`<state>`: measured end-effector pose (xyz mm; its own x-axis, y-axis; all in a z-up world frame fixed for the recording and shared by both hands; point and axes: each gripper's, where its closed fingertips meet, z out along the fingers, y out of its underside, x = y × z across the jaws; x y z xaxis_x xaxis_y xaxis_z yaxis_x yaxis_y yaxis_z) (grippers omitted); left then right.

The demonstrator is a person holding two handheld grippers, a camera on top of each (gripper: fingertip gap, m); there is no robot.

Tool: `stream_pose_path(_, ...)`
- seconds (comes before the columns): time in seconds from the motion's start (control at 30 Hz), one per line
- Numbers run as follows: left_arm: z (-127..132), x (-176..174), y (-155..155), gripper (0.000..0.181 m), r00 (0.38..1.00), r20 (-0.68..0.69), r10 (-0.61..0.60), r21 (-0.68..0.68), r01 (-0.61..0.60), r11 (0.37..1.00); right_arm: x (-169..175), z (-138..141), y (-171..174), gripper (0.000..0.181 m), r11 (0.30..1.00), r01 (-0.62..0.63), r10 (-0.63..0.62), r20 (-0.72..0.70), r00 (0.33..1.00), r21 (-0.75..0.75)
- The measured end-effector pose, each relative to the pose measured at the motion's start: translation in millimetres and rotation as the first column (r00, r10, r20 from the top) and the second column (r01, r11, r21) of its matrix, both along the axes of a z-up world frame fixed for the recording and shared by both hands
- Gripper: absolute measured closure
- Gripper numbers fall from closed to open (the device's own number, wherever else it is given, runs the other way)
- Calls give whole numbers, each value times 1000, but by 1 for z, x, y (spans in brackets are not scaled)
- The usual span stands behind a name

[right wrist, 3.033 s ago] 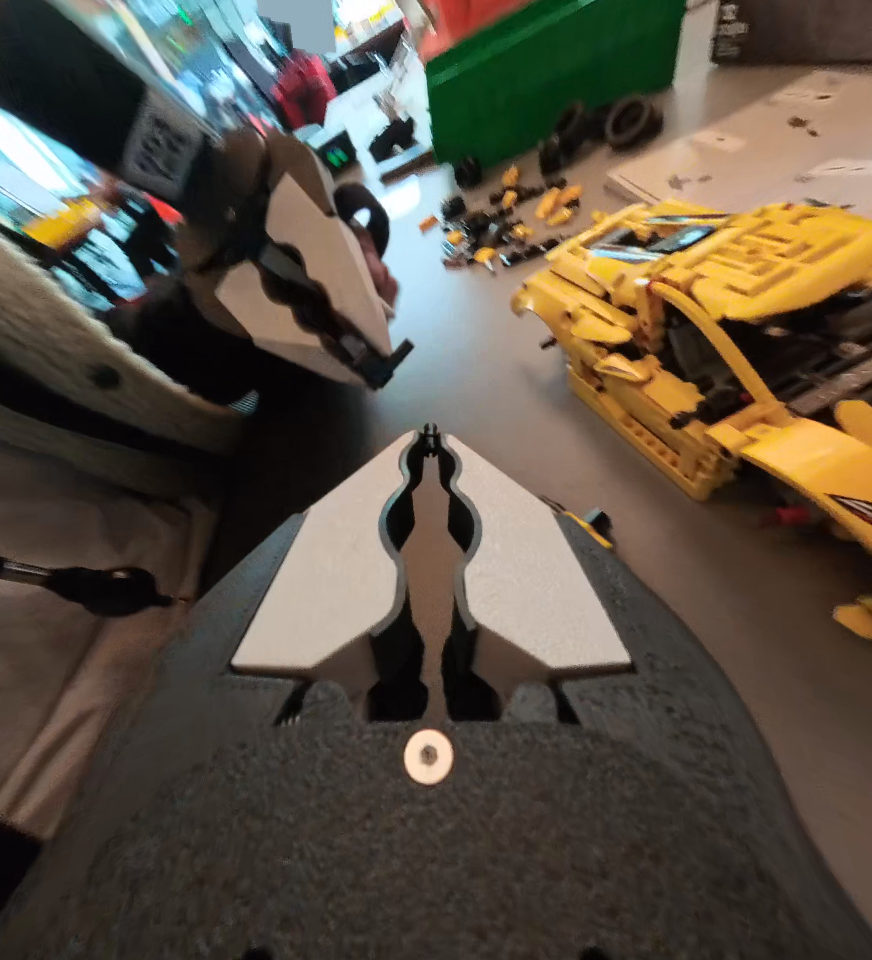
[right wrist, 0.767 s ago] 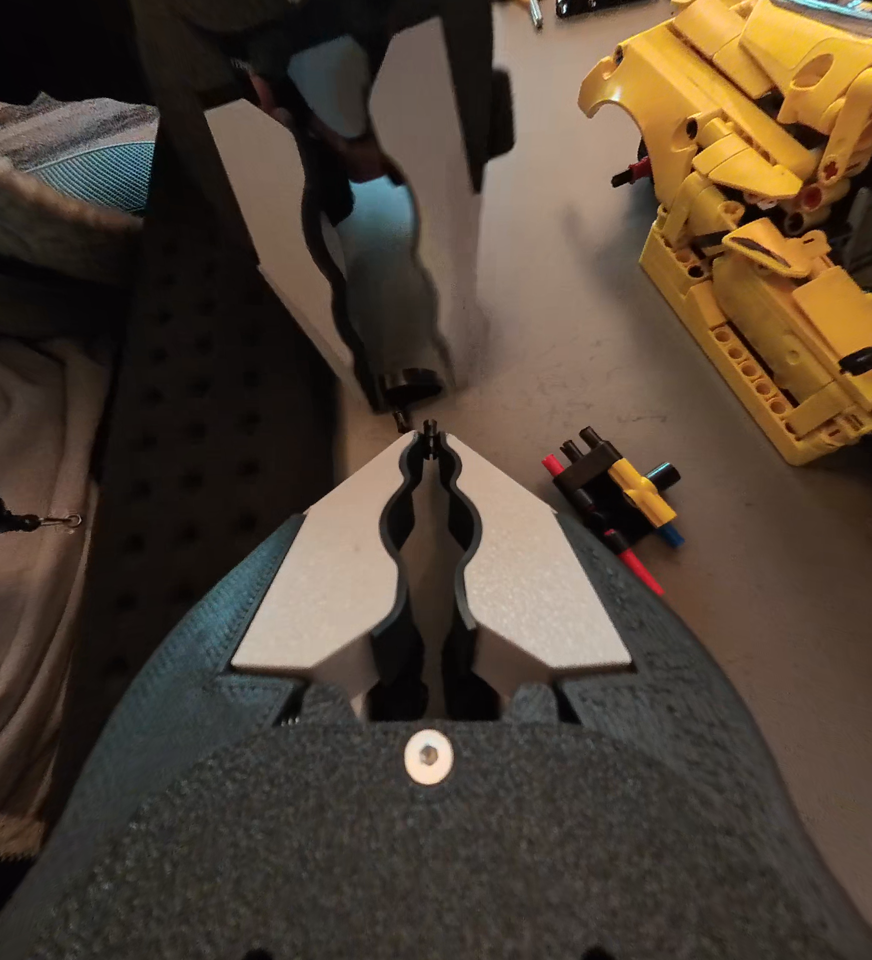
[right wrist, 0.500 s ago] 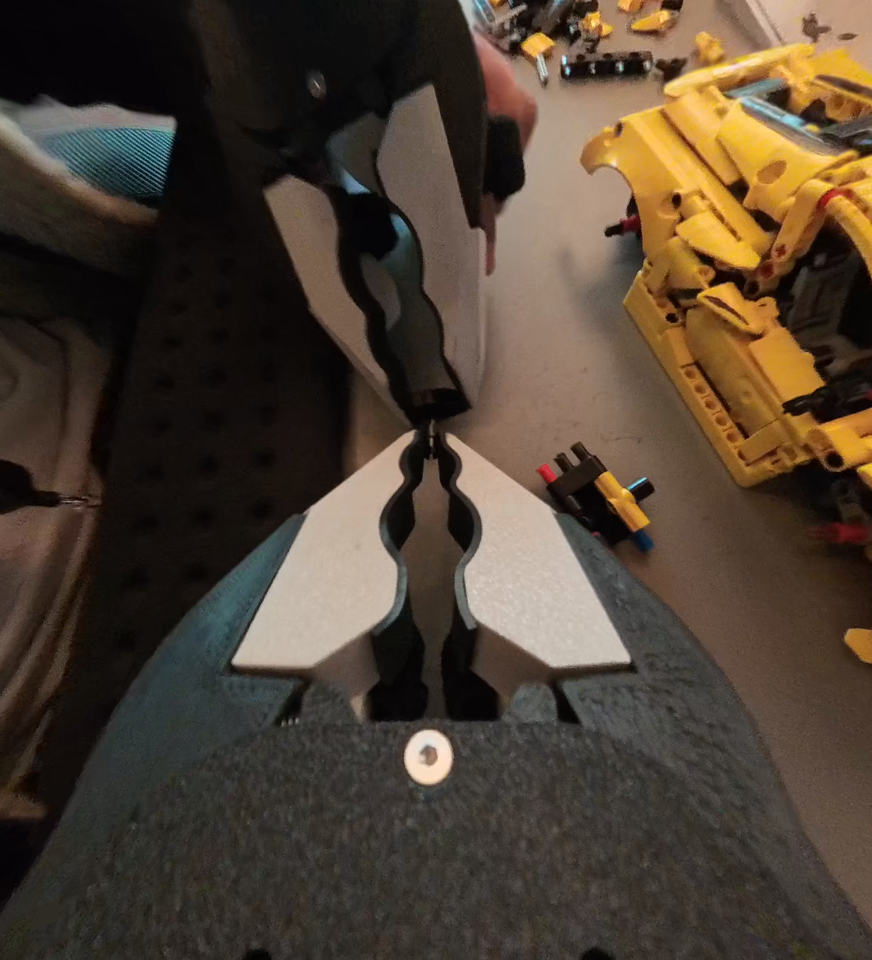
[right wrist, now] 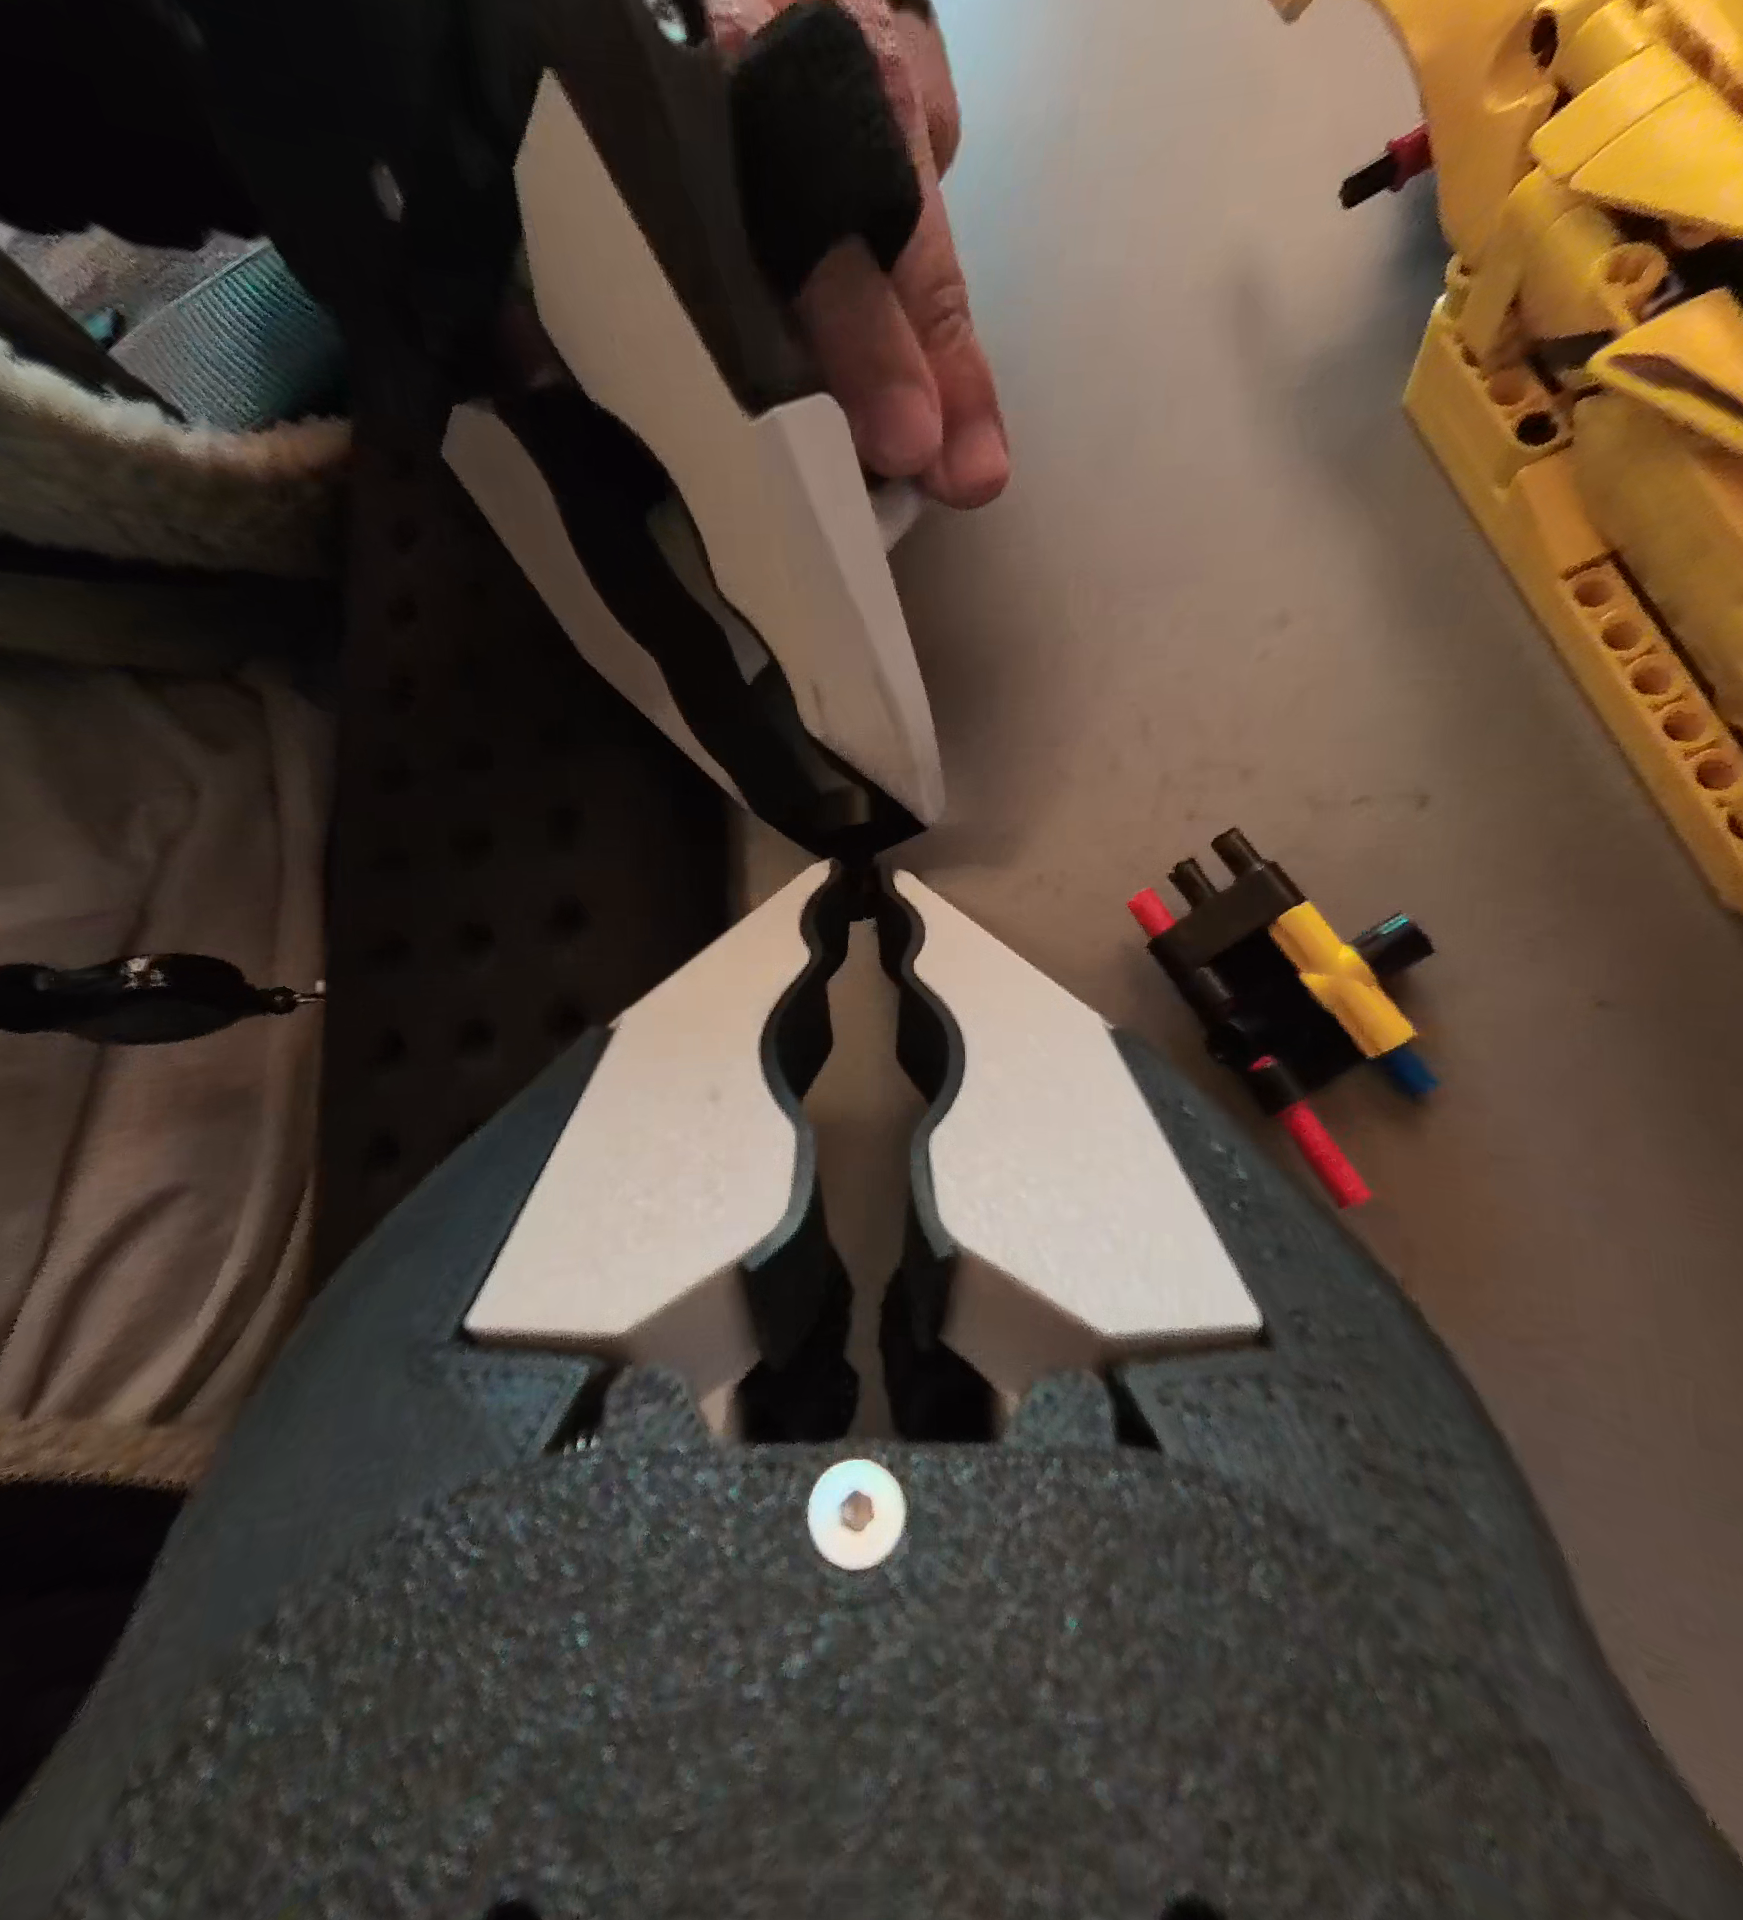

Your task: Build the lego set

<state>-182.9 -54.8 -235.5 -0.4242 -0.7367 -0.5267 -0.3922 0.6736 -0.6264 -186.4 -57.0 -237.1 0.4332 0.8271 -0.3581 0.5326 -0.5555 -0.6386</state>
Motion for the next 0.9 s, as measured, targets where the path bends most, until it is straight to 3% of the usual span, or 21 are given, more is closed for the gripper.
stream_pose_path(0.2,1,1,3,158,1000,22,1,60,-2,998,1,2,3,177,1000,13,-14,-51,999,-25)
stream_pose_path(0.67,1,3,5,157,999,31,12,165,-17,986,4,1,8,177,999,16,-15,13,1000,-44)
stream_pose_path(0.9,4,4,13,158,997,36,64,207,-70,976,3,3,17,177,996,84,-83,25,996,-23)
